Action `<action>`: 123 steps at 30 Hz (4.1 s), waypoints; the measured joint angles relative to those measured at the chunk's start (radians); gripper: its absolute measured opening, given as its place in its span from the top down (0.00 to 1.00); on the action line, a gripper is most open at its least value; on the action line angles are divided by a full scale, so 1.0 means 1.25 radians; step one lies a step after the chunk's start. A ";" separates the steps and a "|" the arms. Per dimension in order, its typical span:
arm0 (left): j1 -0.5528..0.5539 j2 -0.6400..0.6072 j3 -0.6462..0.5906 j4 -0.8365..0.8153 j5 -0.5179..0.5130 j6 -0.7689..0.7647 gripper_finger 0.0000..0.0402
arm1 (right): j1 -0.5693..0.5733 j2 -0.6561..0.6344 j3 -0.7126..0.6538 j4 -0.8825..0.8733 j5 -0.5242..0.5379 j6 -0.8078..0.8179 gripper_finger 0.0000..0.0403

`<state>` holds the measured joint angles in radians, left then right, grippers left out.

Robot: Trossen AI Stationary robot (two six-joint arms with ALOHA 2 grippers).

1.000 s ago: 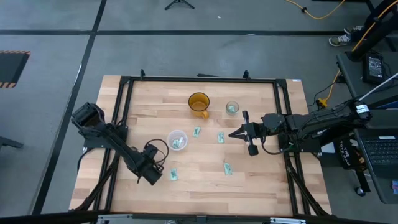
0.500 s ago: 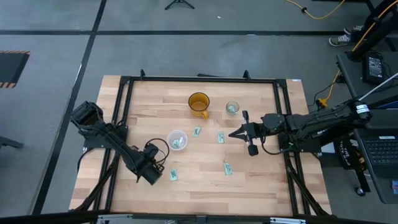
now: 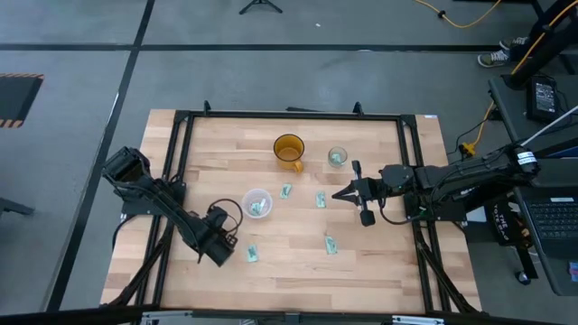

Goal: Pick and place Stevia / Truvia into bins
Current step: Put the stevia packet into the transparent container

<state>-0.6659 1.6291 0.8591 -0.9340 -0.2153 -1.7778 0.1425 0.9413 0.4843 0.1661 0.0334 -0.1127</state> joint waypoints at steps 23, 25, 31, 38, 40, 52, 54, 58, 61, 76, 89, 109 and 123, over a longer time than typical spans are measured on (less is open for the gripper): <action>0.000 -0.041 -0.053 0.101 0.041 0.095 0.99 | 0.000 0.000 0.000 0.000 0.000 0.000 0.96; 0.000 -0.068 -0.053 0.092 0.018 0.126 0.99 | 0.000 0.000 0.000 0.000 0.000 0.000 0.96; -0.001 -0.157 -0.052 0.085 -0.101 0.222 0.99 | 0.000 0.000 0.000 0.000 0.000 0.000 0.96; 0.005 -0.237 -0.051 0.081 -0.212 0.349 0.99 | 0.000 0.000 0.000 0.000 0.000 0.000 0.96; 0.005 -0.248 -0.051 0.081 -0.260 0.390 0.99 | 0.000 0.000 0.000 0.000 0.000 0.000 0.96; 0.005 -0.259 -0.051 0.081 -0.379 0.437 0.99 | 0.000 0.000 0.000 0.000 0.000 0.000 0.96; 0.006 -0.259 -0.050 0.082 -0.381 0.437 0.99 | 0.000 0.000 0.000 0.000 0.000 0.000 0.96; 0.022 -0.259 -0.049 0.107 -0.395 0.452 0.99 | 0.000 0.000 0.000 0.000 0.000 0.000 0.96; 0.044 -0.259 -0.049 0.140 -0.394 0.513 0.99 | 0.000 0.000 0.000 -0.001 0.000 0.000 0.96; 0.222 -0.260 -0.049 0.364 -0.265 0.875 0.99 | 0.000 0.000 0.000 0.000 0.000 0.000 0.96; 0.347 -0.201 -0.049 0.397 -0.142 1.048 0.99 | 0.000 0.000 0.000 -0.001 0.000 0.000 0.96; 0.377 -0.095 -0.049 0.438 -0.093 1.170 0.99 | 0.000 0.000 0.000 0.000 0.000 0.000 0.96; 0.420 -0.095 -0.049 0.485 -0.084 1.188 0.87 | 0.000 0.000 0.000 0.000 0.000 0.000 0.96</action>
<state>-0.1409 1.5101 0.7979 -0.3277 -0.3199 -0.2928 0.1425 0.9409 0.4839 0.1665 0.0330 -0.1131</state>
